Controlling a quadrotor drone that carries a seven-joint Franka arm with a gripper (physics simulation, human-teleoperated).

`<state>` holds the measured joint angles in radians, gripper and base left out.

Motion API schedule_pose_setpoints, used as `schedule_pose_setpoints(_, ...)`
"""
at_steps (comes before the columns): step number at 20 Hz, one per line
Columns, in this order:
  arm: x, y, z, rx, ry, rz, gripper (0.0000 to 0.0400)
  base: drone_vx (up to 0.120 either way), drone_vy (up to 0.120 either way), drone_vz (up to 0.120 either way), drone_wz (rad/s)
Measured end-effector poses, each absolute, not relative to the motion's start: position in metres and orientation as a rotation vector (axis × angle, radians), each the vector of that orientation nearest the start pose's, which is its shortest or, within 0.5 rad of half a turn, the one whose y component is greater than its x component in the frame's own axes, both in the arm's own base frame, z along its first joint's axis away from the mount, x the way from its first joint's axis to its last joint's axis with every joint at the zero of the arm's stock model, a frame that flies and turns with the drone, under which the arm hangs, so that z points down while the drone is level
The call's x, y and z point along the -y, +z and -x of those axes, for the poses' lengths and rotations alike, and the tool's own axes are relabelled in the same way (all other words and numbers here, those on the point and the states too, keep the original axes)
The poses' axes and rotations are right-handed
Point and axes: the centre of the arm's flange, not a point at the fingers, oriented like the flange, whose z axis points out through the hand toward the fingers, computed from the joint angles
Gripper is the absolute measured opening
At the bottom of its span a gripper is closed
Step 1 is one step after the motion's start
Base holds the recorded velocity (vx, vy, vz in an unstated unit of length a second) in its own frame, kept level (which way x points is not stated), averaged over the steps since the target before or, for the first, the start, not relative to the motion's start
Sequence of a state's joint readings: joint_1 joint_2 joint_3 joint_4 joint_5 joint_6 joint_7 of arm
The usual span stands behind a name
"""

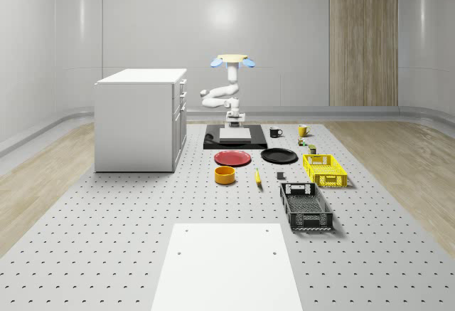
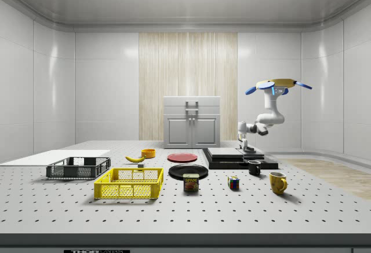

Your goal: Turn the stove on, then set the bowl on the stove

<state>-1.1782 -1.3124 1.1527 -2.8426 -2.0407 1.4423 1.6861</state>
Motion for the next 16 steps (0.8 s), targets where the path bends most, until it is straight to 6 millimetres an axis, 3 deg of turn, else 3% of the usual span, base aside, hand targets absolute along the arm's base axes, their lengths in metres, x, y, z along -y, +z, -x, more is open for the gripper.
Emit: schedule_pose_setpoints(16, 0.0240, 0.5408, -0.3068, 0.002, 0.785, 0.000, 0.0400, 0.120, 0.000, 0.000, 0.000)
